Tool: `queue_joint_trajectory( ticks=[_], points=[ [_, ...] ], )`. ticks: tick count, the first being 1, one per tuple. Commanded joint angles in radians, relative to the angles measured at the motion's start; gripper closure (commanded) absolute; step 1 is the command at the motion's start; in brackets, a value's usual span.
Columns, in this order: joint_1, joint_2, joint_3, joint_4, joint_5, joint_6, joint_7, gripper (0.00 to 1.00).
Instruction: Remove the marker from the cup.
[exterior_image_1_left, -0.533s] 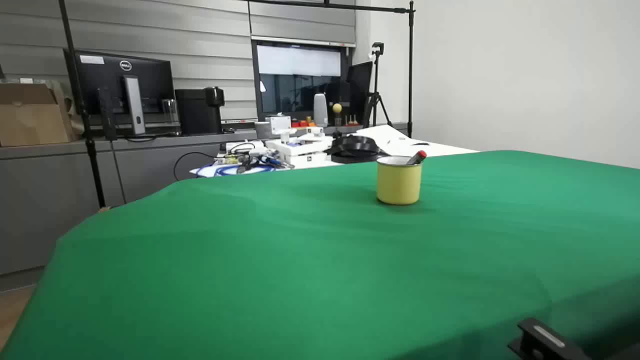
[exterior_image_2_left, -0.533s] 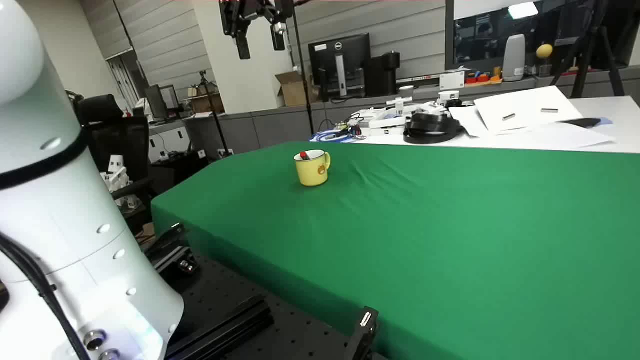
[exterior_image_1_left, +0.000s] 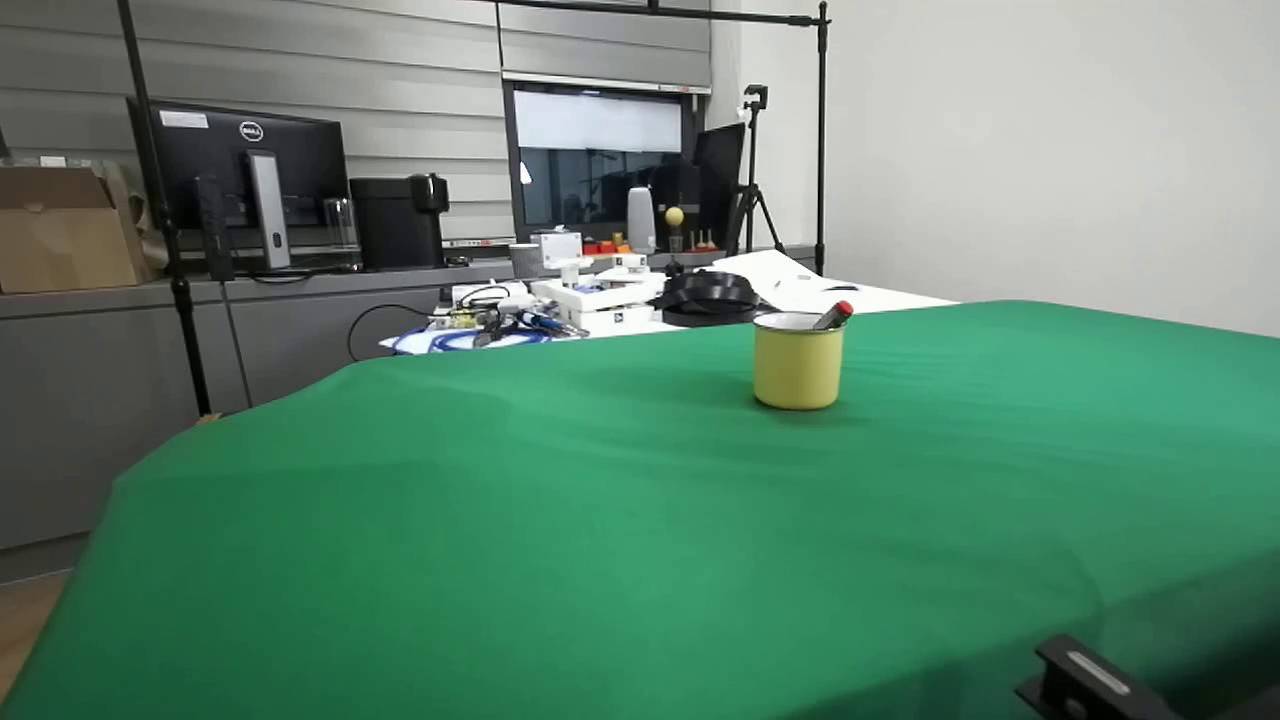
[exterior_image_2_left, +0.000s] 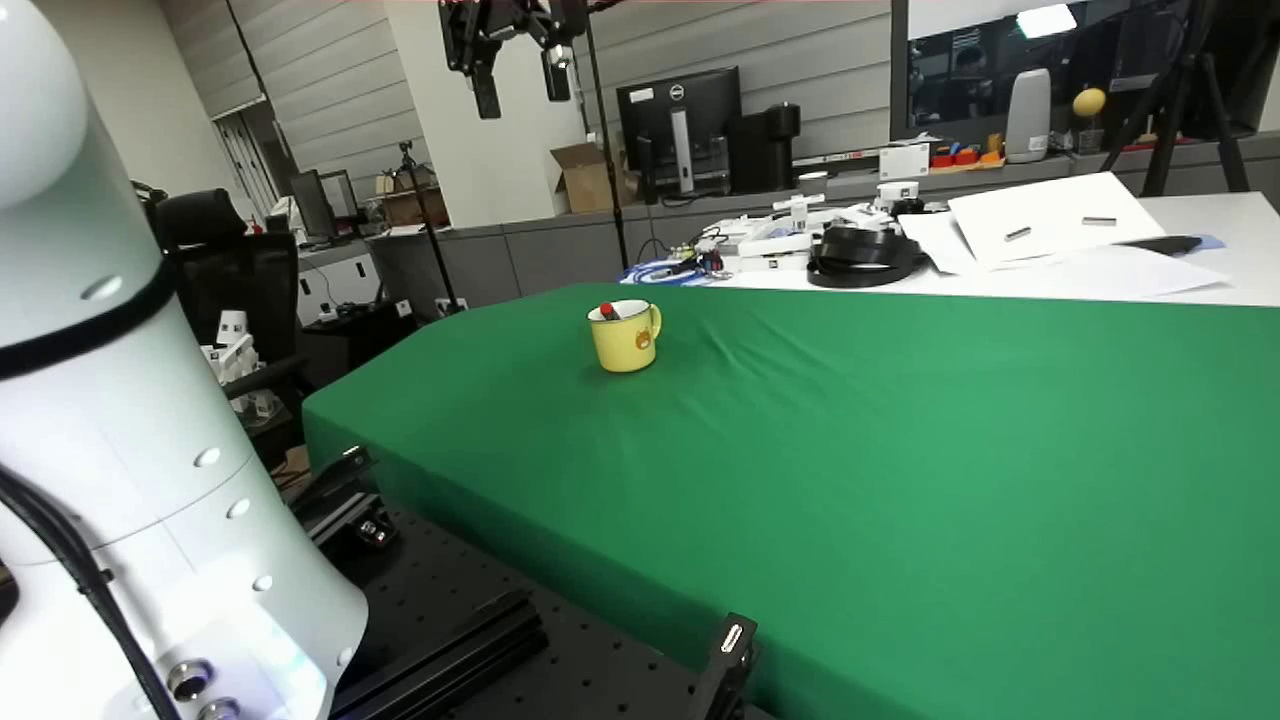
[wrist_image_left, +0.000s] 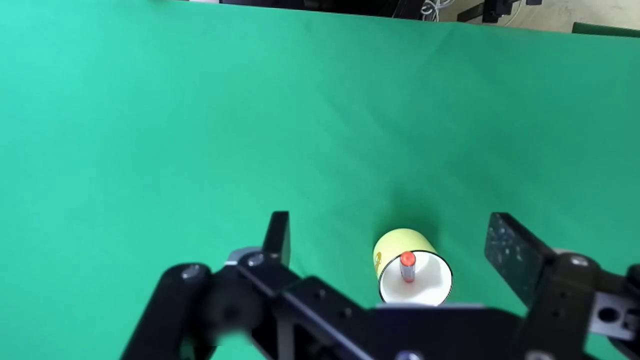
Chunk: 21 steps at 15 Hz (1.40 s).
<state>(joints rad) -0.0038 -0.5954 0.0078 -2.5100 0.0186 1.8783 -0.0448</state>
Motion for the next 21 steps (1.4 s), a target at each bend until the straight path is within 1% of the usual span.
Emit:
queue_joint_trajectory(
  ticks=[1, 9, 12, 15, 16, 19, 21],
  points=[
    [0.006, 0.000, -0.005, 0.002, -0.003, -0.002, 0.003, 0.00],
    [0.006, 0.000, -0.005, 0.002, -0.003, -0.002, 0.003, 0.00],
    [0.011, 0.089, 0.006, 0.094, -0.056, -0.041, -0.047, 0.00],
    [0.010, 0.209, 0.027, 0.215, -0.124, -0.088, -0.055, 0.00],
    [0.013, 0.260, 0.033, 0.269, -0.138, -0.121, -0.054, 0.00],
    [0.024, 0.418, 0.049, 0.439, -0.164, -0.290, -0.068, 0.00],
    [0.044, 0.528, 0.055, 0.545, -0.166, -0.368, -0.128, 0.00]
  ],
)
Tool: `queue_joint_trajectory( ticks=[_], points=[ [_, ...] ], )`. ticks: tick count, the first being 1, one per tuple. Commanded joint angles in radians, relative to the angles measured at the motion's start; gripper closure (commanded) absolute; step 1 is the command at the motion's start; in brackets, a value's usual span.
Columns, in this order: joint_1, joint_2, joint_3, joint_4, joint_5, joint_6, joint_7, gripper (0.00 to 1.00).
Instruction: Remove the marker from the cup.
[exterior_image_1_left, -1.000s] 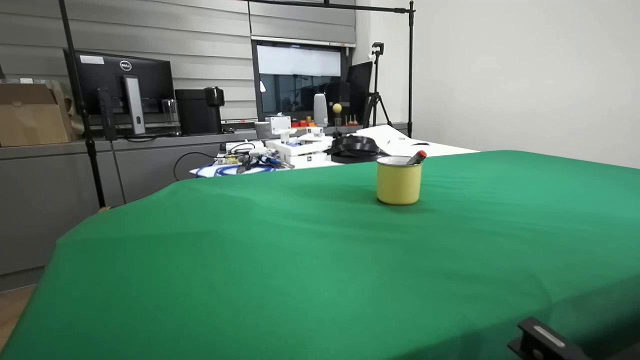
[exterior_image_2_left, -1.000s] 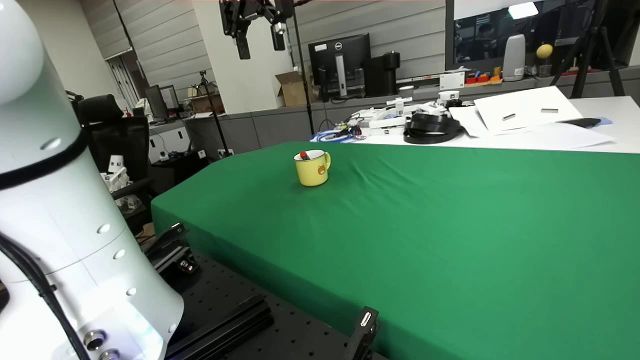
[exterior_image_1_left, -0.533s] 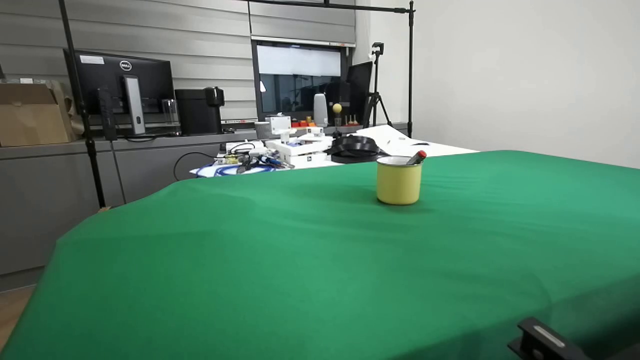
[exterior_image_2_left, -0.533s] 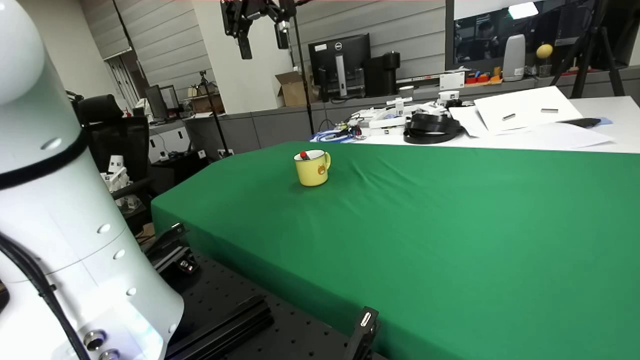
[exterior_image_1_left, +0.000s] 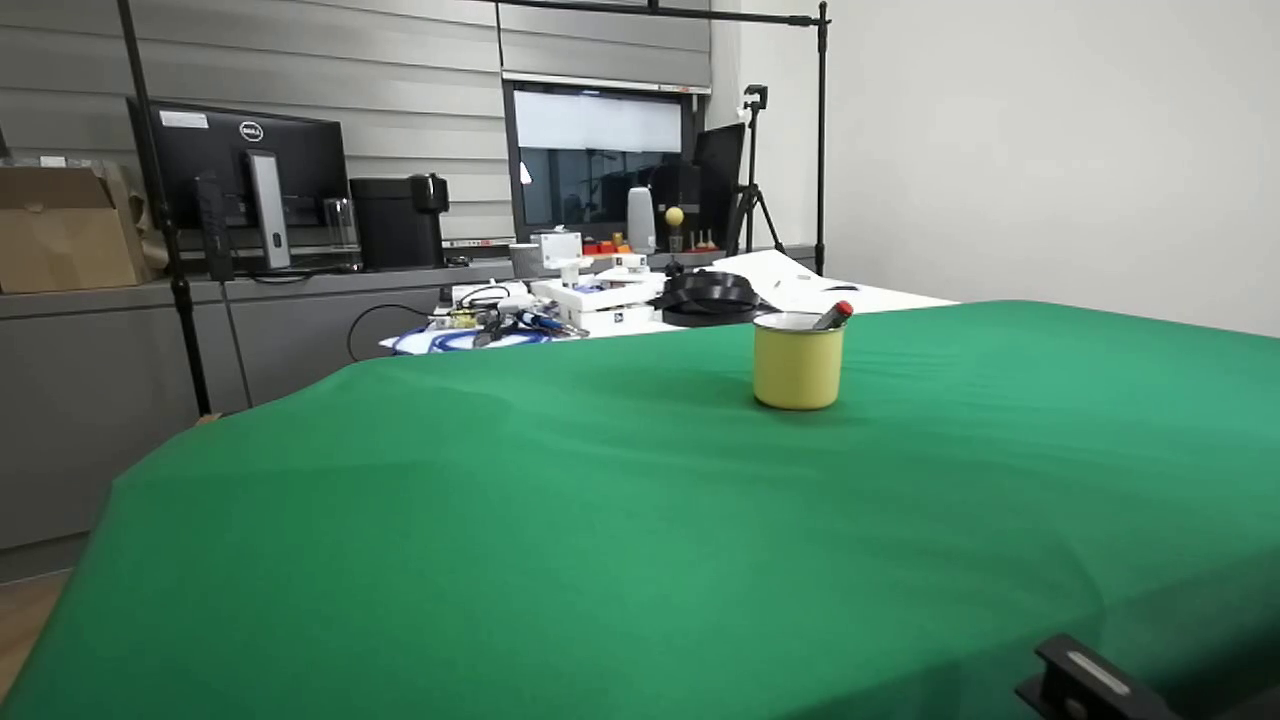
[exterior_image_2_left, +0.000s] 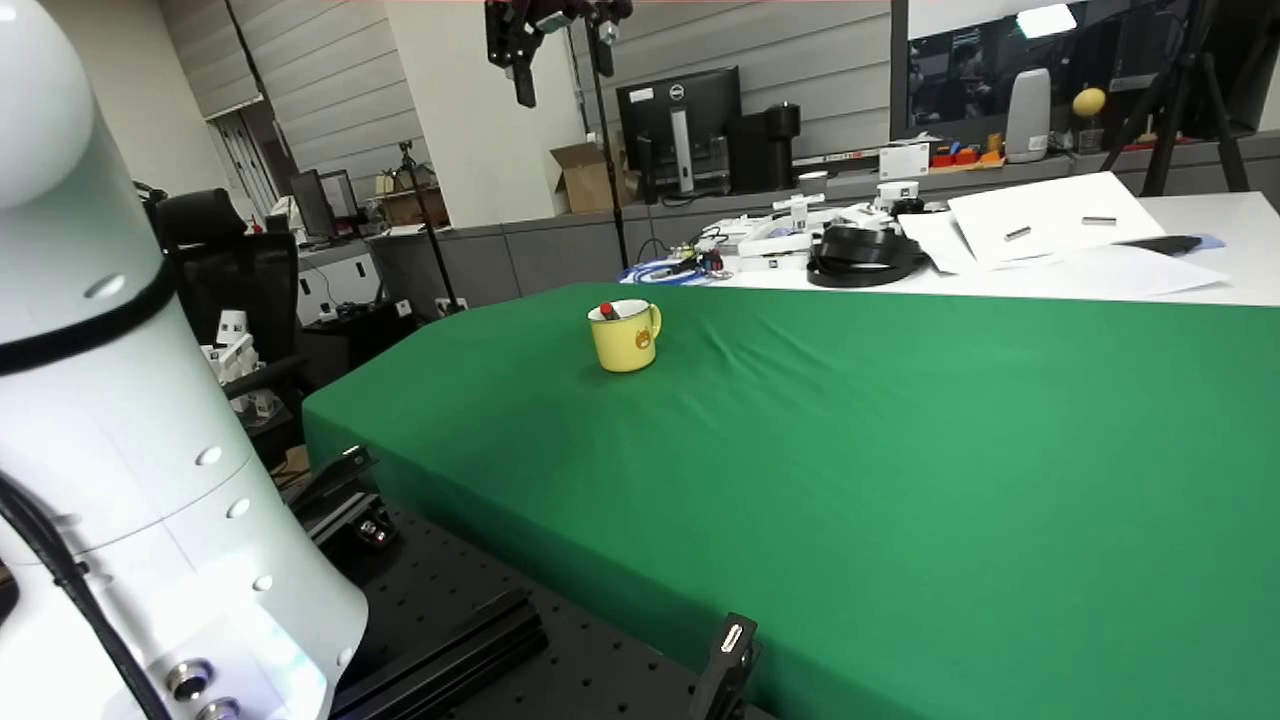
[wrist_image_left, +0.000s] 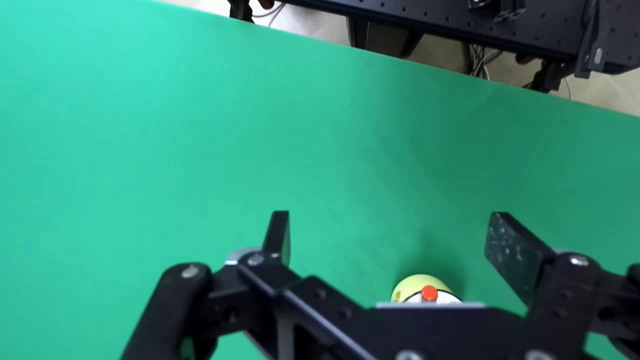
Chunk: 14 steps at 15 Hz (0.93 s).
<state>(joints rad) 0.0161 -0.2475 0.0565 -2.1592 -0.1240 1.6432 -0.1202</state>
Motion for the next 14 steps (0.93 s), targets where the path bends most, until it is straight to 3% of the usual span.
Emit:
queue_joint_trajectory(
  ticks=[1, 8, 9, 14],
  points=[
    [0.033, 0.225, 0.011, 0.235, -0.028, -0.159, -0.077, 0.00],
    [0.087, 0.505, 0.054, 0.461, -0.090, -0.269, -0.155, 0.00],
    [0.077, 0.433, 0.048, 0.367, -0.070, -0.216, -0.132, 0.00],
    [0.086, 0.504, 0.055, 0.431, -0.076, -0.239, -0.144, 0.00]
  ],
)
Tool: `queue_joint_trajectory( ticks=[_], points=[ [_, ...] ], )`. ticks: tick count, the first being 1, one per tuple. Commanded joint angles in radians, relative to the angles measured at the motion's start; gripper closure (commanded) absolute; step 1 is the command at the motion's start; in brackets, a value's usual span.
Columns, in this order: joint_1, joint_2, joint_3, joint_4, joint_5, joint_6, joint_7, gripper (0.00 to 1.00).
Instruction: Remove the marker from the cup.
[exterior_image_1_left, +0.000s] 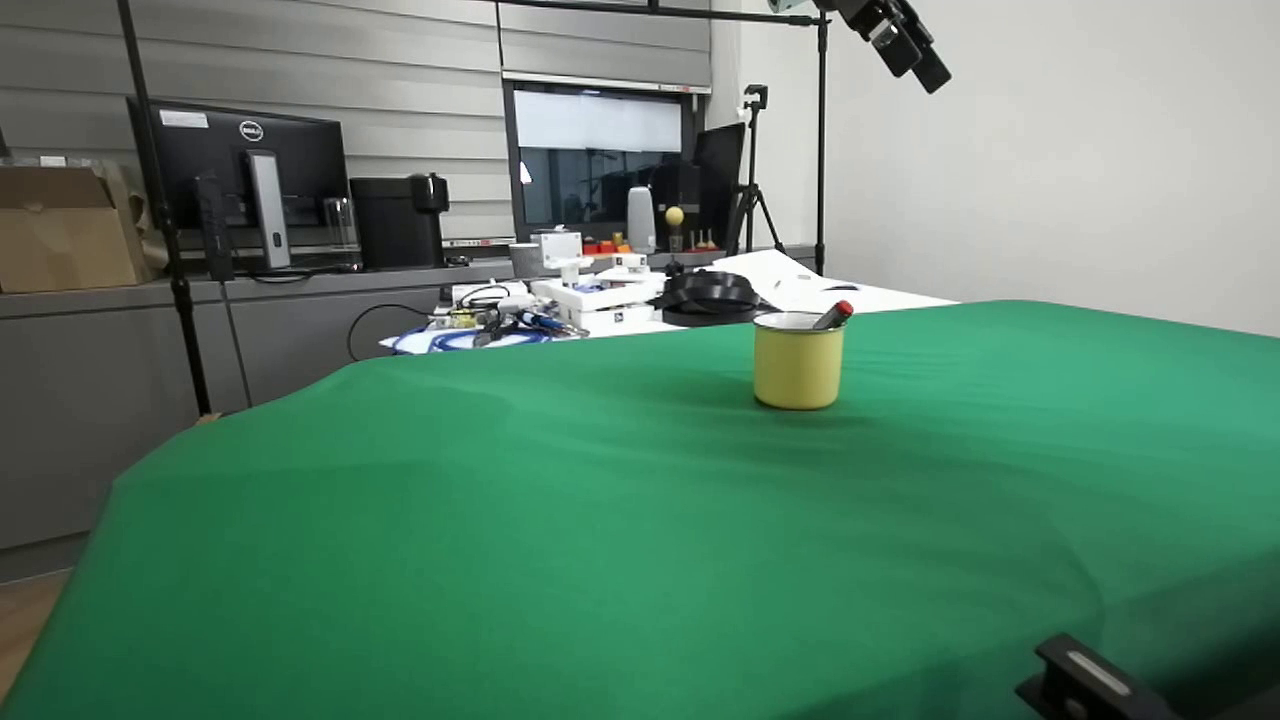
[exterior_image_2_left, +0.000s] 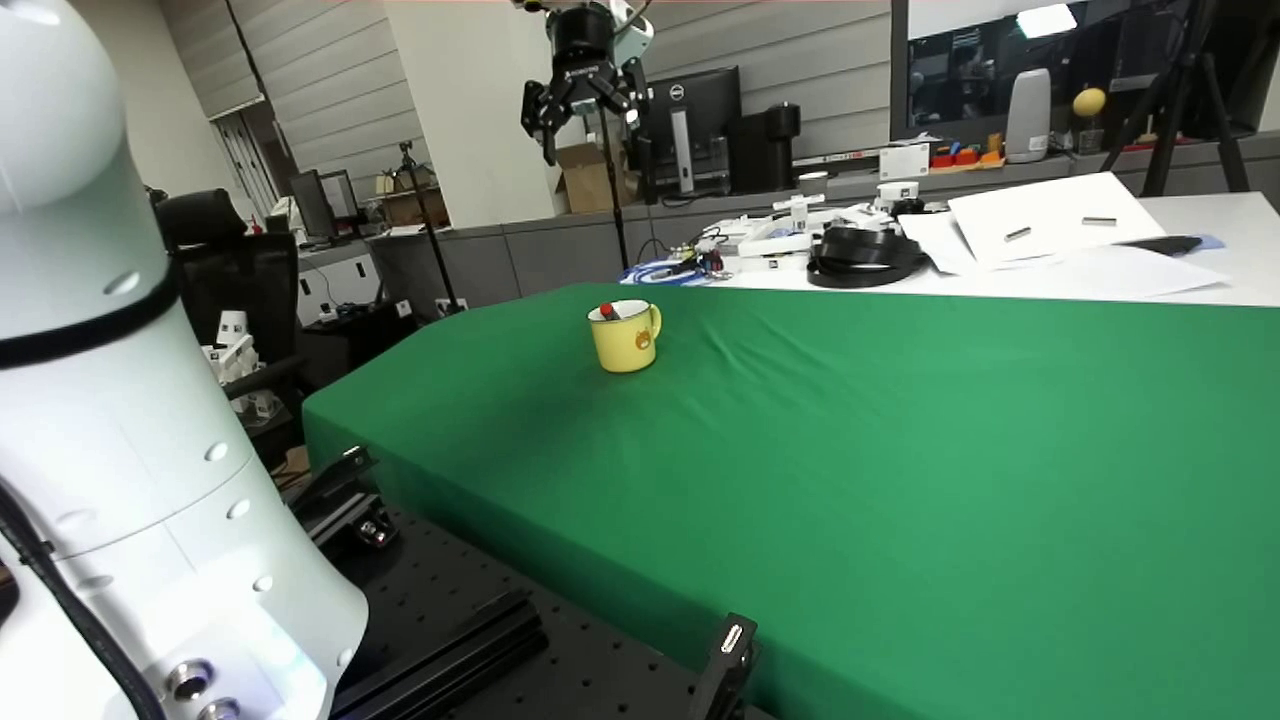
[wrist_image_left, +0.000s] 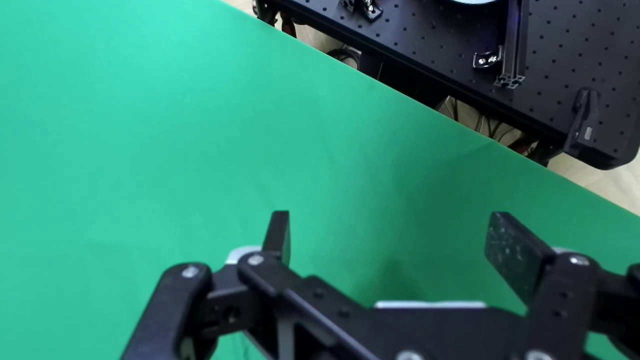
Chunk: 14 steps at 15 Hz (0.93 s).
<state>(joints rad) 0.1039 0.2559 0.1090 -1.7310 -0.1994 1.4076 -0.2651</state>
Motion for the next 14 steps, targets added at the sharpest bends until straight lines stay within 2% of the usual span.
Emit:
queue_joint_trajectory(
  ticks=[1, 4, 14],
  points=[
    [-0.002, 0.001, 0.003, 0.007, 0.000, -0.008, 0.000, 0.00],
    [0.000, 0.017, 0.003, 0.022, 0.002, -0.017, 0.002, 0.00],
    [0.021, 0.298, 0.010, 0.120, 0.003, -0.014, 0.010, 0.00]
  ],
)
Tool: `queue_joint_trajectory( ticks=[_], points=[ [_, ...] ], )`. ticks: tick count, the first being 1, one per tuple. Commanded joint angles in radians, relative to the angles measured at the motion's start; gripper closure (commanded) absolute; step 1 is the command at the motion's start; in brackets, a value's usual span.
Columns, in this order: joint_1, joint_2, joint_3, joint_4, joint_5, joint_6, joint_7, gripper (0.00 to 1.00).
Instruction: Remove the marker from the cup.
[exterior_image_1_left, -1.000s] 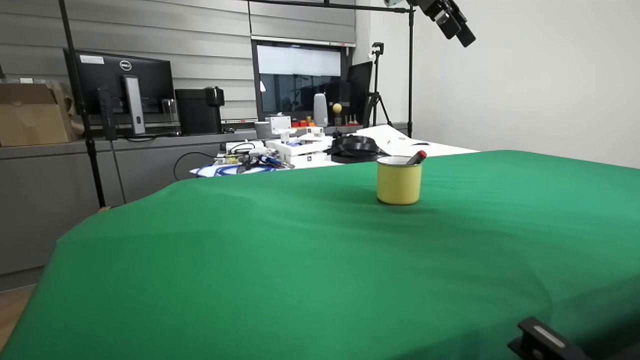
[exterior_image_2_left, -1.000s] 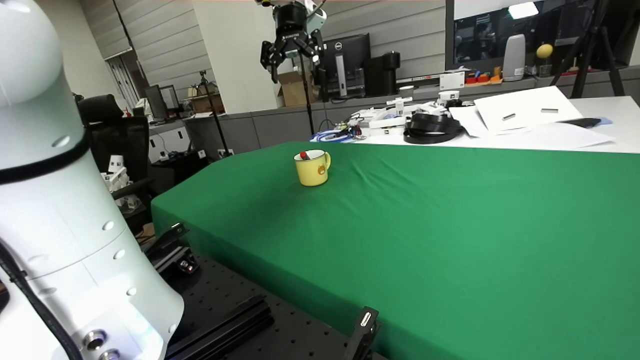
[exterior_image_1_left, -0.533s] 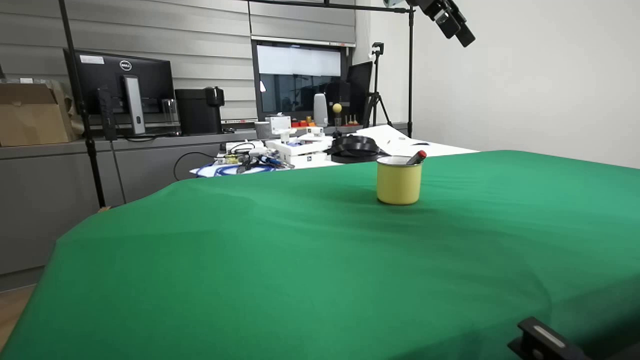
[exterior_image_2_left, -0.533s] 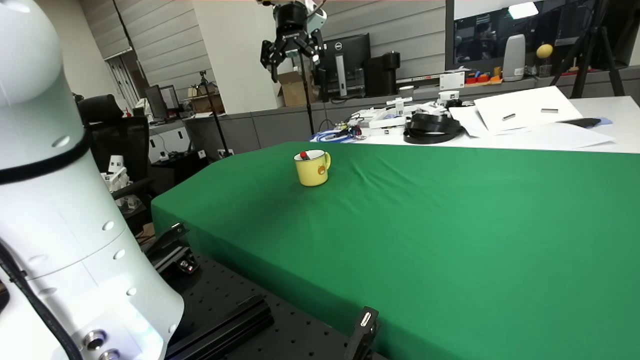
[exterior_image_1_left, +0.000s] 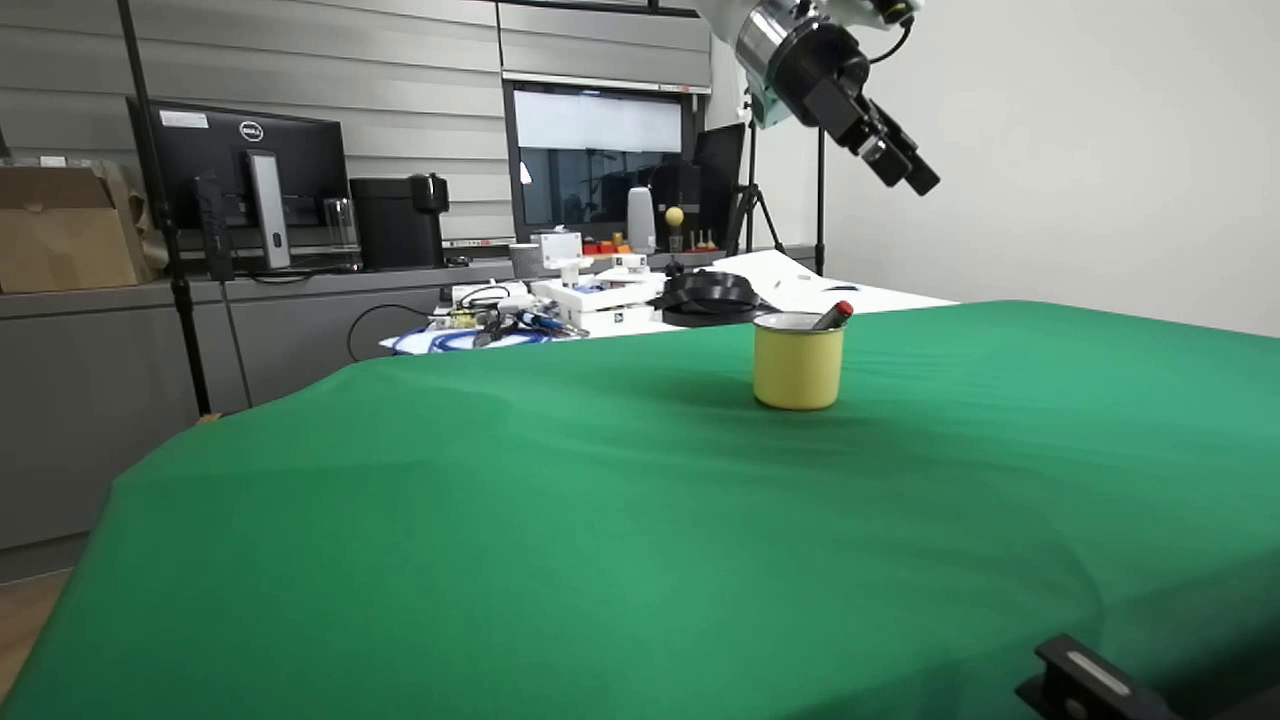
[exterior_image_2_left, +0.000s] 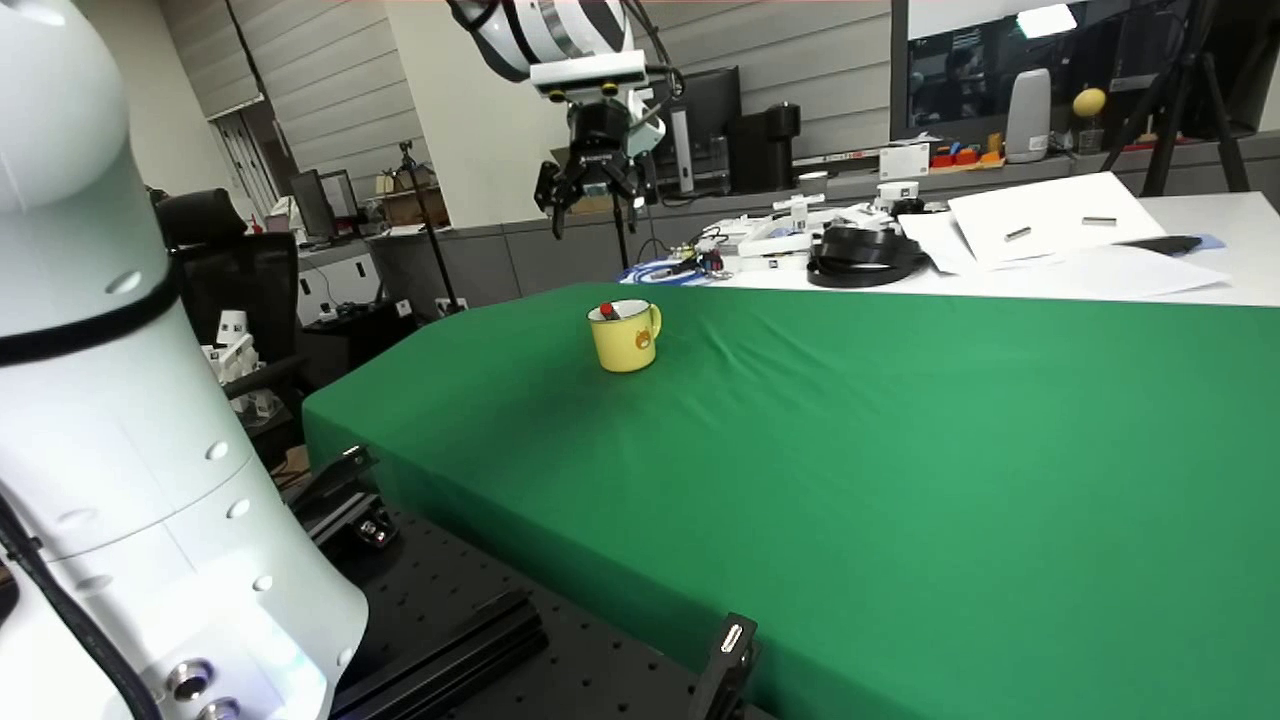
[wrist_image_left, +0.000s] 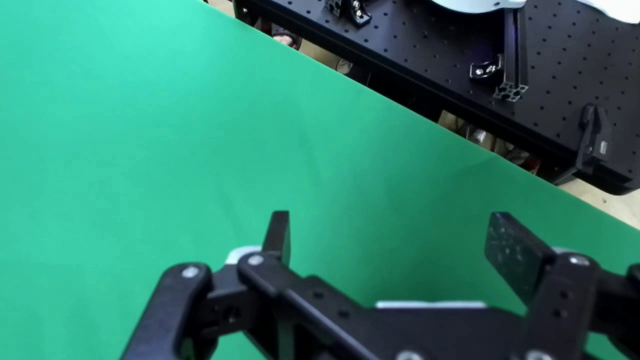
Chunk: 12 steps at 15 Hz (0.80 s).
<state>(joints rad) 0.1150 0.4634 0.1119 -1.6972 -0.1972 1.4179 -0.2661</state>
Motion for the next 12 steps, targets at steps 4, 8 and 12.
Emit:
queue_joint_trajectory(
  ticks=[4, 8, 12],
  points=[
    [0.036, 0.191, 0.015, 0.162, -0.007, -0.036, 0.013, 0.00],
    [0.063, 0.267, 0.016, 0.230, -0.015, -0.048, 0.013, 0.00],
    [0.082, 0.323, 0.013, 0.281, -0.020, -0.076, 0.014, 0.00]
  ],
)
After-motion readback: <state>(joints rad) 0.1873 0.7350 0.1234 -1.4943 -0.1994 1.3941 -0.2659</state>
